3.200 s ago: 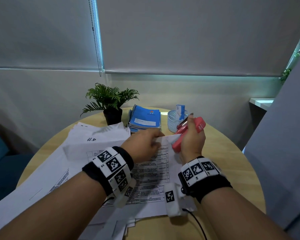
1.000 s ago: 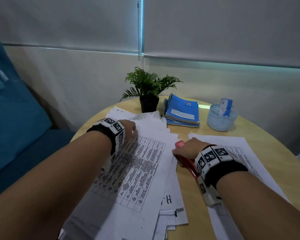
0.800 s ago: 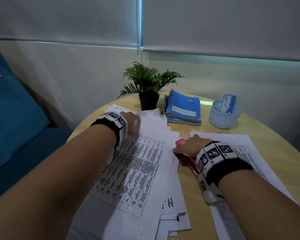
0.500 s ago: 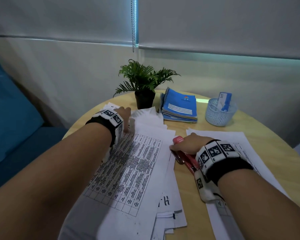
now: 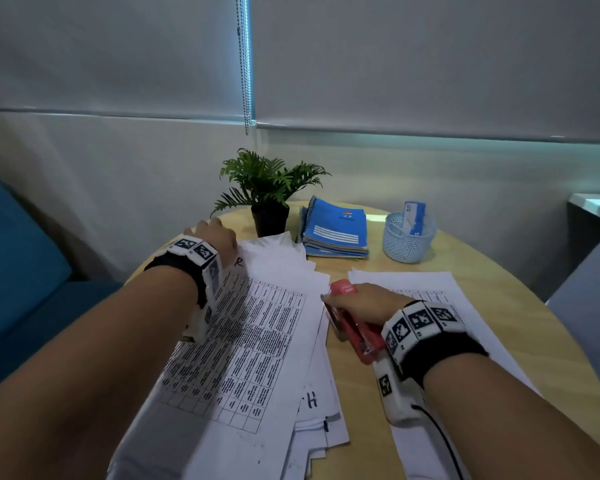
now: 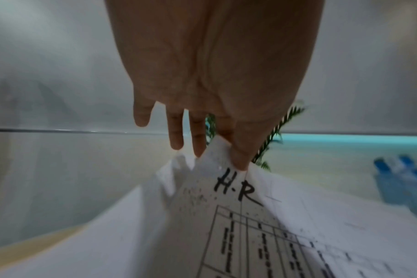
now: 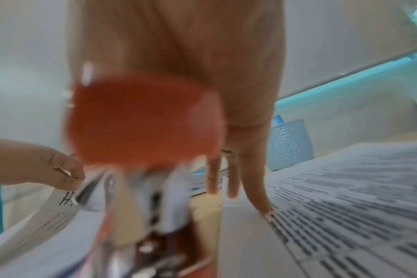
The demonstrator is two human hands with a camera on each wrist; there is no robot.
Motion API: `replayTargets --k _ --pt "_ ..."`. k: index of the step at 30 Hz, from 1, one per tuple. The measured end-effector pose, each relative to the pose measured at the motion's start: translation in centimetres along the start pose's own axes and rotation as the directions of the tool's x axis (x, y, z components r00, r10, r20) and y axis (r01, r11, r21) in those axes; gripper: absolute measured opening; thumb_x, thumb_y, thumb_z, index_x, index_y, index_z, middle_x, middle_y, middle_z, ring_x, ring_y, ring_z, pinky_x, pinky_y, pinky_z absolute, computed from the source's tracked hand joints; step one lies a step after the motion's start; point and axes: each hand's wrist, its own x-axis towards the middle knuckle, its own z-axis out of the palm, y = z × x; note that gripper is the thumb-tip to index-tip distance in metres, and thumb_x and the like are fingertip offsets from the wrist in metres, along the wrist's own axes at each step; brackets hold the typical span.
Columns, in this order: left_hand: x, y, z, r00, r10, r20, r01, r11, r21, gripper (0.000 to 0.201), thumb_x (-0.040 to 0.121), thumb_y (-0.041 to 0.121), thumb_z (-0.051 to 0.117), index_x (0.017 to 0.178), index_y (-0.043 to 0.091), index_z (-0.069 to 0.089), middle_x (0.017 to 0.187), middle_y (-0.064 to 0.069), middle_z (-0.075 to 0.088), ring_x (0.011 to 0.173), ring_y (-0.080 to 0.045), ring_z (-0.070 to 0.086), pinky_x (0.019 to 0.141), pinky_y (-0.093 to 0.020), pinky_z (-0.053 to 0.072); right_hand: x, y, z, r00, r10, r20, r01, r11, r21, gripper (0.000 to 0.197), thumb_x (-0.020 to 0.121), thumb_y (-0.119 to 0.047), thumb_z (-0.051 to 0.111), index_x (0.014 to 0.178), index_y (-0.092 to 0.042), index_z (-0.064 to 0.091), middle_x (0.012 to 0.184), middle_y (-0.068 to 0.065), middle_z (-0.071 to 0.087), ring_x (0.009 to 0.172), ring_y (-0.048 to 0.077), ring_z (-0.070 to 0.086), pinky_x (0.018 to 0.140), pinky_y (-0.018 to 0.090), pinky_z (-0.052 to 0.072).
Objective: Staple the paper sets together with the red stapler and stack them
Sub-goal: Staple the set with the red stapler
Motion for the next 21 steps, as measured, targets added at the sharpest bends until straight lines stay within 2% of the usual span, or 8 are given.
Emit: replayTargets --k 2,5,8,12,14,16,19,21 --pt "-1.3 -0.4 -2.3 0.998 -0.002 -0.068 -0.016 0.963 -0.27 0.026 0.091 0.035 0.048 0.106 0.021 0.065 0.124 -0.009 0.044 0.109 -0.031 0.049 0.097 -0.042 0.041 -1.5 -0.1 -0.2 0.993 -0.118 -0.005 0.118 0.982 0.146 0.043 0.088 -0.05 0.06 0.093 -0.008 0.064 0.078 0.011 0.073 0.067 0.024 0.07 0.075 0.035 0.058" --pt "-3.0 -0.6 -6.2 0.99 0.015 -0.144 -0.099 0.796 -0.598 0.017 0.088 0.028 0.057 0.091 0.014 0.066 0.118 -0.005 0.045 0.098 -0.025 0.05 0.086 -0.036 0.043 -3.2 -0.2 -0.1 0.964 -0.244 -0.108 0.264 0.934 0.239 0.04 0.088 -0.051 0.057 0.097 -0.013 0.068 0.082 0.007 0.074 0.071 0.017 0.07 0.073 0.028 0.054" --pt "-5.5 0.1 -9.9 0.961 0.026 -0.275 -0.225 0.651 -0.725 0.013 0.089 0.027 0.057 0.087 0.016 0.064 0.11 -0.001 0.047 0.096 -0.019 0.048 0.083 -0.034 0.041 -5.0 -0.8 0.7 0.945 -0.306 -0.112 0.324 0.843 0.43 0.04 0.088 -0.046 0.059 0.105 -0.011 0.067 0.093 0.016 0.072 0.081 0.025 0.069 0.078 0.034 0.056" --pt "-7.8 1.2 -12.5 0.929 0.059 -0.365 -0.337 0.542 -0.77 0.011 0.09 0.03 0.055 0.084 0.021 0.058 0.084 0.003 0.06 0.076 -0.015 0.056 0.068 -0.027 0.045 -6.8 -1.4 1.7 0.917 -0.377 -0.129 0.381 0.738 0.557 0.031 0.08 -0.04 0.063 0.094 -0.012 0.06 0.075 0.006 0.067 0.069 0.018 0.066 0.069 0.034 0.054" --pt "-8.7 1.6 -13.1 0.915 0.063 -0.399 -0.365 0.55 -0.751 0.011 0.092 0.031 0.052 0.086 0.022 0.055 0.079 0.007 0.058 0.069 -0.01 0.053 0.059 -0.024 0.042 -7.6 -1.5 1.7 0.906 -0.381 -0.183 0.407 0.666 0.625 0.034 0.076 -0.037 0.065 0.094 -0.009 0.059 0.077 0.011 0.065 0.067 0.02 0.065 0.062 0.034 0.055" --pt "-9.2 1.9 -13.5 0.9 0.059 -0.433 -0.38 0.596 -0.708 0.01 0.093 0.03 0.051 0.09 0.021 0.054 0.079 0.007 0.054 0.065 -0.007 0.049 0.055 -0.022 0.039 -8.3 -1.3 0.8 0.904 -0.353 -0.241 0.419 0.617 0.666 0.035 0.076 -0.035 0.066 0.096 -0.007 0.061 0.08 0.012 0.066 0.07 0.023 0.065 0.064 0.036 0.057" --pt "-9.5 2.0 -13.7 0.901 0.094 -0.423 -0.371 0.675 -0.638 0.008 0.092 0.025 0.053 0.09 0.019 0.057 0.088 0.0 0.056 0.071 -0.015 0.052 0.055 -0.024 0.037 -9.3 -1.0 -1.4 0.917 -0.297 -0.265 0.398 0.687 0.608 0.027 0.085 -0.035 0.062 0.09 -0.008 0.059 0.067 0.006 0.066 0.059 0.019 0.063 0.06 0.032 0.053" --pt "-9.2 2.0 -13.0 0.922 0.145 -0.359 -0.342 0.738 -0.582 0.005 0.09 0.021 0.055 0.092 0.02 0.059 0.097 -0.003 0.056 0.085 -0.021 0.055 0.066 -0.024 0.038 -9.9 -0.9 -2.9 0.935 -0.246 -0.255 0.35 0.756 0.553 0.026 0.088 -0.035 0.062 0.087 -0.008 0.059 0.065 0.006 0.064 0.055 0.018 0.062 0.057 0.029 0.052"
